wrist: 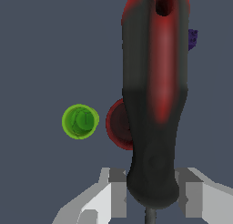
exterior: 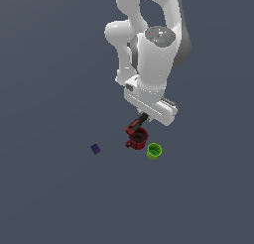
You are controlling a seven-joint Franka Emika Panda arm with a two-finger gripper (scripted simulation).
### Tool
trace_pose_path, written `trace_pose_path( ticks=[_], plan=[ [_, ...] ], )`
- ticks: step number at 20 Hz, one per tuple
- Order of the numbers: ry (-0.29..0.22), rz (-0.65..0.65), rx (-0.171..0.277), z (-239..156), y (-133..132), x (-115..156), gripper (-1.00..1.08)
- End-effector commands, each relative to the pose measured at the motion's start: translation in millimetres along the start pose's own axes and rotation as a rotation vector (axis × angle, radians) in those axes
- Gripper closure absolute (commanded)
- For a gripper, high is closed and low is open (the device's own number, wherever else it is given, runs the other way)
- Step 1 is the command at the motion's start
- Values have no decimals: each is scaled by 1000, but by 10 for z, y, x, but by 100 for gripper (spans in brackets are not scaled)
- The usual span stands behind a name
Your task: Pick up a designated object from a clutter of objects.
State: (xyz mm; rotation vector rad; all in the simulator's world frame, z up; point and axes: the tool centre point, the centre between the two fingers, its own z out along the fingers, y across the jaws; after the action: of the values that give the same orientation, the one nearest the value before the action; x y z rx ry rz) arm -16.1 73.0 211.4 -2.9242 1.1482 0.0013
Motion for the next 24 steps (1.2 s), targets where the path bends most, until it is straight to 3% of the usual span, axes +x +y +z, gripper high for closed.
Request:
trace_pose_path(
  ticks=[1, 15, 24],
  plan=[
    [3, 0, 0, -235, -46, -205, 108],
    [5, 0, -1, -1480, -340, -1305, 108],
    [2, -1, 0, -1976, -490, -1735, 108]
  ],
)
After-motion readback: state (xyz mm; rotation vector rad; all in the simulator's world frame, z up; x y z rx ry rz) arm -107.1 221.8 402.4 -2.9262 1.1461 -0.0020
